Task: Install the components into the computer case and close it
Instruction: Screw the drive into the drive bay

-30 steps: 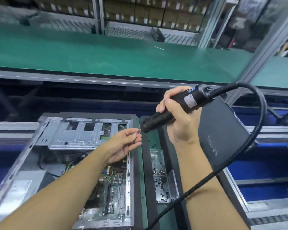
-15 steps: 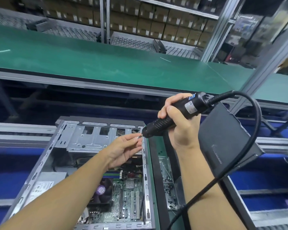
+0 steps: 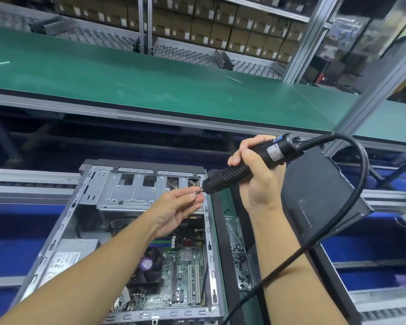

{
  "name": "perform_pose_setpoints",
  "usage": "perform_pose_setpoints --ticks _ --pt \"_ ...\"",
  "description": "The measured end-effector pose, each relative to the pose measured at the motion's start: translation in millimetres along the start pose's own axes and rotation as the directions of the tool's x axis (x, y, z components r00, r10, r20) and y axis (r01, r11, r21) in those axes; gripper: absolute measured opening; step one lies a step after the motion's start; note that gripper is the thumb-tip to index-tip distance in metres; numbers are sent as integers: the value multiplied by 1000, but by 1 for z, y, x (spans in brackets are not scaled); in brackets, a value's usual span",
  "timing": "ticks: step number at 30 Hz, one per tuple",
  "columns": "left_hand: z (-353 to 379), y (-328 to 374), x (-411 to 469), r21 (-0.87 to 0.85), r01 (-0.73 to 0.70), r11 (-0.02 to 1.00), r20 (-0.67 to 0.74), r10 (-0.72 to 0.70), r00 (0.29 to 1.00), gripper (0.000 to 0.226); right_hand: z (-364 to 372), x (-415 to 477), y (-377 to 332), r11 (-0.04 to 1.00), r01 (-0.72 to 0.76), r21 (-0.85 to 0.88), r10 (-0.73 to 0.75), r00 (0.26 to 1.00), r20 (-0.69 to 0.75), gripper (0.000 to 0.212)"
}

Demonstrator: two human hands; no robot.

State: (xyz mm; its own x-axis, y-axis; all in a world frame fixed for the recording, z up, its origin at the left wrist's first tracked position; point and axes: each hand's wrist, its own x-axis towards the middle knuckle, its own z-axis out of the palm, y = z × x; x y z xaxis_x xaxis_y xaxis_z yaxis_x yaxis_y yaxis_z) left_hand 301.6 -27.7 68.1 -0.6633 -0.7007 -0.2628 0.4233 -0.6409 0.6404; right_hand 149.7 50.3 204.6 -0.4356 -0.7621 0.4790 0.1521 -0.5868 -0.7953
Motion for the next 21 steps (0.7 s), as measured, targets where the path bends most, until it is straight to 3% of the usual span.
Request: perform_pose_setpoints --ticks 10,16,21 --pt "1 8 -2 128 -83 988 64 75 995 36 1 2 1 1000 -22 22 21 1000 4 32" --pt "2 7 -4 294 -134 946 36 129 991 19 3 1 2 1000 -27 10 27 999 27 27" --pt "-1 -2 -3 259 -141 955 -1 147 989 14 4 -1 4 1000 -11 -9 11 999 32 23"
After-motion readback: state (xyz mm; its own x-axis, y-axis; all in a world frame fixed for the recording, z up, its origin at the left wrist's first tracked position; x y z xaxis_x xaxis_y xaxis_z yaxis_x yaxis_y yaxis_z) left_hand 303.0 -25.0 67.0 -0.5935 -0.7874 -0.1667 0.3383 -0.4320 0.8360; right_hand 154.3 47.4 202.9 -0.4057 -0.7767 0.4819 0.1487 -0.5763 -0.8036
